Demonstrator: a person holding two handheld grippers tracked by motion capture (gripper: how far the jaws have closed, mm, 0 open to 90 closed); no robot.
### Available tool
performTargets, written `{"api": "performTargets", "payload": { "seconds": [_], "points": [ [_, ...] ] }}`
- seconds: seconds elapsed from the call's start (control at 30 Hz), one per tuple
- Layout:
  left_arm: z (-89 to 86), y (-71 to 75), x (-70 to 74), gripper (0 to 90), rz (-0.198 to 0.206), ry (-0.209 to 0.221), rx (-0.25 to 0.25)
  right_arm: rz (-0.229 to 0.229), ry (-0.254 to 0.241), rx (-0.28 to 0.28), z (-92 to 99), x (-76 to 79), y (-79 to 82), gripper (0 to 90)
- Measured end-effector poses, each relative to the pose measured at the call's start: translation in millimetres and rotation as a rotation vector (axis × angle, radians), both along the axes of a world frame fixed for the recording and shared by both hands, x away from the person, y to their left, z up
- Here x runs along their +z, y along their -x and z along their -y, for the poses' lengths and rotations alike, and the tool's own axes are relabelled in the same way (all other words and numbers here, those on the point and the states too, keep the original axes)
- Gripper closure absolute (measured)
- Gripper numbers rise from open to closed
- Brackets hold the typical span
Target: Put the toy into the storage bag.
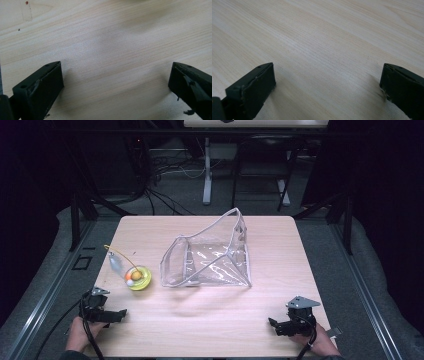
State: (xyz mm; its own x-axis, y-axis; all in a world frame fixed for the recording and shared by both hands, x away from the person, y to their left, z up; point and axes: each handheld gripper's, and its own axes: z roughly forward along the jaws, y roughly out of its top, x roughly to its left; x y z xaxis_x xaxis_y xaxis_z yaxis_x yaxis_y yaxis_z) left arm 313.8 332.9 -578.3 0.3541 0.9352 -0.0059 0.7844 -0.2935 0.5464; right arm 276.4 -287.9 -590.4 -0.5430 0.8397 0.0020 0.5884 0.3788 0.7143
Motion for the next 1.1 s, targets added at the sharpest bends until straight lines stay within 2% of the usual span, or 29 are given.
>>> {"api": "performTargets", "payload": {
  "seconds": [0.53, 0.73, 0.77, 0.9, 1.1],
  "points": [
    [0.3, 1.6, -0.9, 0.0, 0.015, 0.001, 0.008, 0.0, 0.0, 0.0, 0.0, 0.0, 0.0, 0.0],
    [1.1, 1.2, 0.5, 0.0, -0.006, 0.003, 0.001, 0.0, 0.0, 0.0, 0.0, 0.0, -0.1, 0.0],
    [1.4, 1.8, 2.3, 0.0, -0.021, 0.018, -0.012, 0.0, 0.0, 0.0, 0.0, 0.0, -0.1, 0.0],
    [3.8, 4.0, 5.9, 0.1, -0.023, 0.031, -0.026, 0.0, 0.0, 0.0, 0.0, 0.0, -0.1, 0.0],
    [9.7, 9.4, 19.5, 0.2, -0.008, 0.044, -0.033, 0.0, 0.0, 0.0, 0.0, 0.0, 0.0, 0.0]
  ]
}}
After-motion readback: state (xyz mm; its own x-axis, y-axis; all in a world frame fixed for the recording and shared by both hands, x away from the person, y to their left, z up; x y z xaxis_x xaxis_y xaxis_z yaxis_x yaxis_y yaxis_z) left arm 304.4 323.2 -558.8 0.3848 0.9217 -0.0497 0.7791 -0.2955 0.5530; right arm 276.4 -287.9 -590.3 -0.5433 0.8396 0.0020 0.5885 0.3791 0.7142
